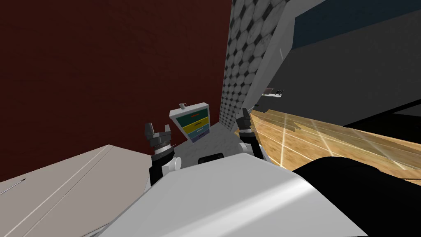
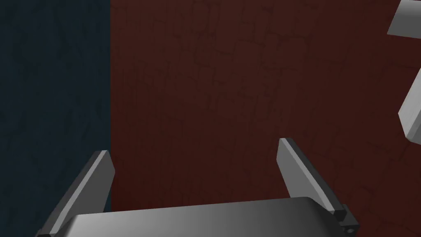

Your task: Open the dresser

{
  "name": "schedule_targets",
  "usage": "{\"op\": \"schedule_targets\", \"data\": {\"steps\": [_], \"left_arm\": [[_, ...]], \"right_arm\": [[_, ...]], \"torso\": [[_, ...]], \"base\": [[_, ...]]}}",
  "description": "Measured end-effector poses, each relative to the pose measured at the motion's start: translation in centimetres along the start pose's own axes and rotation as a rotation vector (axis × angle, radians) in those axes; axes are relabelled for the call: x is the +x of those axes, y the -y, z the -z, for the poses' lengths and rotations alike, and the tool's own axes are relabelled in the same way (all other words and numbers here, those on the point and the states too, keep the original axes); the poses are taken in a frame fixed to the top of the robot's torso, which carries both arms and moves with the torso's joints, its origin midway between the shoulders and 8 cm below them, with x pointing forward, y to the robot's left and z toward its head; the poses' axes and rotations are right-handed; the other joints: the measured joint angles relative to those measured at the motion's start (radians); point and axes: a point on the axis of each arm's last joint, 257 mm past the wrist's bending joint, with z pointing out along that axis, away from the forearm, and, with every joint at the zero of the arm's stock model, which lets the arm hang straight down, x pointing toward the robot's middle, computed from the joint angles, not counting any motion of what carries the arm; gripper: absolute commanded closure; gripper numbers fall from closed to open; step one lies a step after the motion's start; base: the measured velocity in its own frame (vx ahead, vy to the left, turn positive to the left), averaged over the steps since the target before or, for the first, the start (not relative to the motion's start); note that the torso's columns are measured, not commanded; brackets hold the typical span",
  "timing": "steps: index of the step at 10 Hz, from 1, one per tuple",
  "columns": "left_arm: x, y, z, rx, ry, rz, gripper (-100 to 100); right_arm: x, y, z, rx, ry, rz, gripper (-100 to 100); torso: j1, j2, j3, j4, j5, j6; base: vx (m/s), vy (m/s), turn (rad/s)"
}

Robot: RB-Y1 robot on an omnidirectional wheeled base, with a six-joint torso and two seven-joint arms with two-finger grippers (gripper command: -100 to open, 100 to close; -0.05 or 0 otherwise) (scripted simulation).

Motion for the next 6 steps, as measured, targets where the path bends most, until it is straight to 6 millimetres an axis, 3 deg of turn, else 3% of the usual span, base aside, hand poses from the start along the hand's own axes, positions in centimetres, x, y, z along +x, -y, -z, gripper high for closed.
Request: {"op": "schedule_targets", "data": {"steps": [2, 6], "left_arm": [[0.00, 0.00, 0.00, 0.000, 0.000, 0.000, 0], [0.00, 0.01, 0.00, 0.000, 0.000, 0.000, 0]], "right_arm": [[0.00, 0.00, 0.00, 0.000, 0.000, 0.000, 0], [0.00, -0.01, 0.00, 0.000, 0.000, 0.000, 0]], "torso": [[0.000, 0.104, -0.209, 0.105, 0.000, 0.000], [0.000, 0.396, -0.792, 0.396, 0.000, 0.000]], "base": [[0.000, 0.000, 0.000], [0.000, 0.000, 0.000]]}}
